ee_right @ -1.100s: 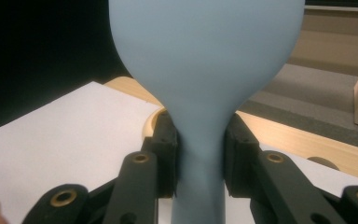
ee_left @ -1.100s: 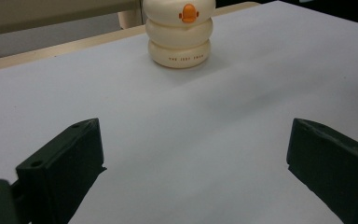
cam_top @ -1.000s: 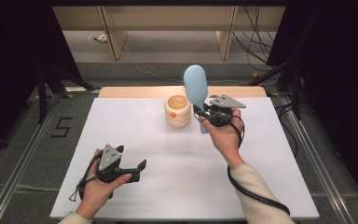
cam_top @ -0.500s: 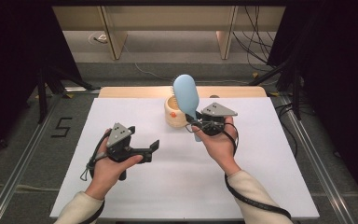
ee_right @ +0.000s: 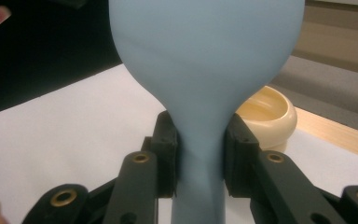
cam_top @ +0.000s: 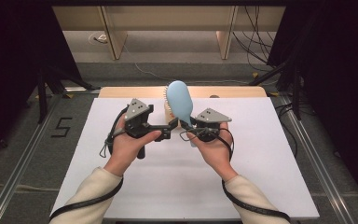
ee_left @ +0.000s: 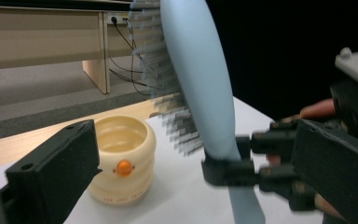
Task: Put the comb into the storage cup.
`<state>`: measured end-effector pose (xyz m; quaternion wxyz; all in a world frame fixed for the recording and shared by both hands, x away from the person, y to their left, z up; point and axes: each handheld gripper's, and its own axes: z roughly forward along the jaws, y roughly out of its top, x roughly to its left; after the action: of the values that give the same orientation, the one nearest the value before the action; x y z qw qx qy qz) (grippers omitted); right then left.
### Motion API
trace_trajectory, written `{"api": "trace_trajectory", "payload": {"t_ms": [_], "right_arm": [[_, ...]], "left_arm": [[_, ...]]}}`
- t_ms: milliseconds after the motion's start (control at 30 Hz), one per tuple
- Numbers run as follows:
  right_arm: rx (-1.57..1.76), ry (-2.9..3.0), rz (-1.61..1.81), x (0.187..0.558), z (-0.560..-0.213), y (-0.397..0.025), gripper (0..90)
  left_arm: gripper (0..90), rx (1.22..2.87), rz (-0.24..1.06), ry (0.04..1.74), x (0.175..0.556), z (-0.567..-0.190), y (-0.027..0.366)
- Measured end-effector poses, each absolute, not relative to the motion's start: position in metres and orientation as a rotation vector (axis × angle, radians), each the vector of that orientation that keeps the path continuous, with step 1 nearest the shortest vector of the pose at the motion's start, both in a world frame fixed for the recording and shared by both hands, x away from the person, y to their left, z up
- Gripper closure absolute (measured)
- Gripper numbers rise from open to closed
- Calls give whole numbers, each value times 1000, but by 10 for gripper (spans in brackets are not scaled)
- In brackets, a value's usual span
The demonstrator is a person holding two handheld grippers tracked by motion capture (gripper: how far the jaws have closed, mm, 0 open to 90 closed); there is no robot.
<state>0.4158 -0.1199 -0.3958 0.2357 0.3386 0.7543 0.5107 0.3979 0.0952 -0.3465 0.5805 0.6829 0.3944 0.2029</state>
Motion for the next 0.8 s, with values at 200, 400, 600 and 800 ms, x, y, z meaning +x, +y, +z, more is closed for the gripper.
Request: {"api": "trace_trajectory", "payload": {"t_ms": [200,400,600,800], "right_arm": [[921,2077,1401,414,-398,-116,705],[919,2082,1395,414,-400,-114,706],[914,2092,1394,413,-403,-111,706],[913,2086,1395,414,-403,-111,705]], "left_arm": [[58,1563,449,934,409,-338,88],[132,1556,450,953,414,-340,83],[196,1546,435,968,418,-342,82],[273,1520,407,997,420,-346,83]]}}
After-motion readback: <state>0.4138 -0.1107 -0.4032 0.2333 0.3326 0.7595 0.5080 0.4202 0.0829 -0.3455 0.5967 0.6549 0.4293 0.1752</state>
